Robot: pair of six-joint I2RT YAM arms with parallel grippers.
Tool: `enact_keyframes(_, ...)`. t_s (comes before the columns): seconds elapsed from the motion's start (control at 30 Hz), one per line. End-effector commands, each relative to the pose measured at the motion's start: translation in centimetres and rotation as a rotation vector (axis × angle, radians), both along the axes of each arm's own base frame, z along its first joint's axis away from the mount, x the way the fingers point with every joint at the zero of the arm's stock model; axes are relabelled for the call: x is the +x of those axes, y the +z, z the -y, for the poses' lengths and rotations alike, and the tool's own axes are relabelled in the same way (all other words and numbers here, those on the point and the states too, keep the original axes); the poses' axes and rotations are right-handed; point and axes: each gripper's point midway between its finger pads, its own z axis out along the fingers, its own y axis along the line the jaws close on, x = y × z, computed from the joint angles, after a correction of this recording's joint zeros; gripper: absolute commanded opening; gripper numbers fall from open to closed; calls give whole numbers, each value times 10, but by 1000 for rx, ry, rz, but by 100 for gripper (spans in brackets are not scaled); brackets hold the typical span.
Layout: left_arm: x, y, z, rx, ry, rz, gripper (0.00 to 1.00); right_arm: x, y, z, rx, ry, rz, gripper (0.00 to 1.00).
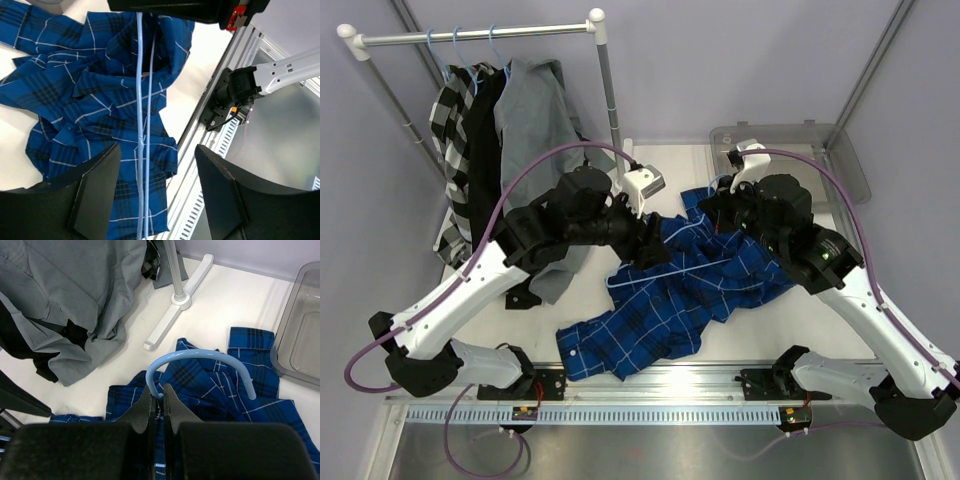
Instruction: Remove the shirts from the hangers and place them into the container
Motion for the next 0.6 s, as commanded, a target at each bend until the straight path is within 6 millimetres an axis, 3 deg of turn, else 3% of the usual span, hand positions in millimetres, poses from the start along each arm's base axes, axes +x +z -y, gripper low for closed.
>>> enact_keyframes(0.0,-13,8,0,-41,-41,-15,63,3,44,-3,61,1,121,0)
enact_keyframes(0.2,-16,-10,-4,1,-43,-47,57,3,47,-4,67,4,129,0)
enact_keyframes(0.27,-16,-15,-4,10,-43,-59,51,3,47,-5,72,8,130,0)
enact_keyframes(0.43,-15,-14,-3,10,-41,-51,28,4,45,-5,68,7,127,0)
enact_keyframes(0.57,-12,-12,-8,12,-19,-28,0,3,41,-4,69,4,121,0)
